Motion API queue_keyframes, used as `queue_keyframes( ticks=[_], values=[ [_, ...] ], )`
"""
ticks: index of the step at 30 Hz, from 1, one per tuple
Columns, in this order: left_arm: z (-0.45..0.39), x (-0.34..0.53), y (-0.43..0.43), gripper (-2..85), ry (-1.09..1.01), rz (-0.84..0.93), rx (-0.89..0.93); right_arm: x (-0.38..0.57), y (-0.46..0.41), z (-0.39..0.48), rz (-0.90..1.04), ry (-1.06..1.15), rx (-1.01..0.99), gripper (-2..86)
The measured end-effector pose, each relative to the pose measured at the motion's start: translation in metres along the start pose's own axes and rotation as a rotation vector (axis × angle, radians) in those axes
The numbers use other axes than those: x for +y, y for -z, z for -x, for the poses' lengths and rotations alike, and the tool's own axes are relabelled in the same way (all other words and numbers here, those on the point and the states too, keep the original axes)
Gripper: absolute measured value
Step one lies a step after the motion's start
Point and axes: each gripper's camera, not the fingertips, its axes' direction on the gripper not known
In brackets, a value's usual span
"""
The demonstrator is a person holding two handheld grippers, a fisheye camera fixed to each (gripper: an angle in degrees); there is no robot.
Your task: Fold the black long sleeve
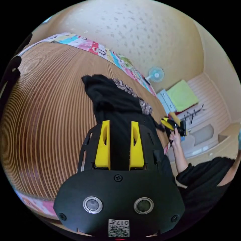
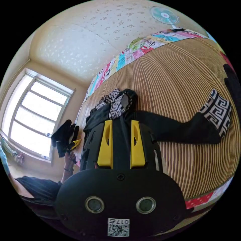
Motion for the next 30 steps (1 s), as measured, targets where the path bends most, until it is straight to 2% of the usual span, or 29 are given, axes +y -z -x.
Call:
queue_keyframes(
  ticks=[4,6,9,10,12,17,20,22,24,26,28,30],
  values=[
    [-0.039,0.077,-0.006,10.8,-0.052,0.184,-0.101,0.067,-0.009,0.016,0.165,0.047,0.083,6.7],
    [-0.047,0.099,-0.004,8.1,-0.054,0.21,-0.155,0.104,-0.016,0.013,0.219,0.05,0.116,4.1],
    [-0.055,0.11,0.01,5.3,-0.01,0.293,-0.297,0.127,-0.012,0.008,0.247,-0.018,-0.038,3.5],
    [-0.055,0.111,0.015,5.1,0.004,0.313,-0.401,0.128,-0.009,0.009,0.252,-0.03,-0.05,3.8],
    [-0.053,0.113,0.026,8.5,0.038,0.292,-0.459,0.128,0.021,0.011,0.139,-0.057,-0.014,5.2],
    [-0.054,0.113,0.083,11.1,0.099,0.069,-0.181,0.069,0.092,-0.018,-0.099,-0.141,0.16,9.0],
    [-0.063,0.108,0.08,11.3,0.087,0.111,-0.176,0.005,0.103,-0.03,-0.13,-0.161,0.251,10.4],
    [-0.074,0.106,0.073,11.3,0.065,0.135,-0.176,-0.036,0.091,-0.038,-0.077,-0.177,0.374,11.2],
    [-0.084,0.105,0.066,11.3,0.047,0.152,-0.147,-0.076,0.057,-0.066,0.101,-0.287,0.531,8.4],
    [-0.093,0.104,0.059,11.3,0.043,0.17,-0.102,-0.091,0.037,-0.077,0.199,-0.277,0.508,4.7],
    [-0.096,0.103,0.056,11.3,0.049,0.18,-0.067,-0.102,0.04,-0.066,0.209,-0.198,0.374,3.8],
    [-0.096,0.103,0.058,11.3,0.051,0.184,-0.022,-0.113,0.079,-0.039,0.042,-0.166,0.319,3.4]
  ],
)
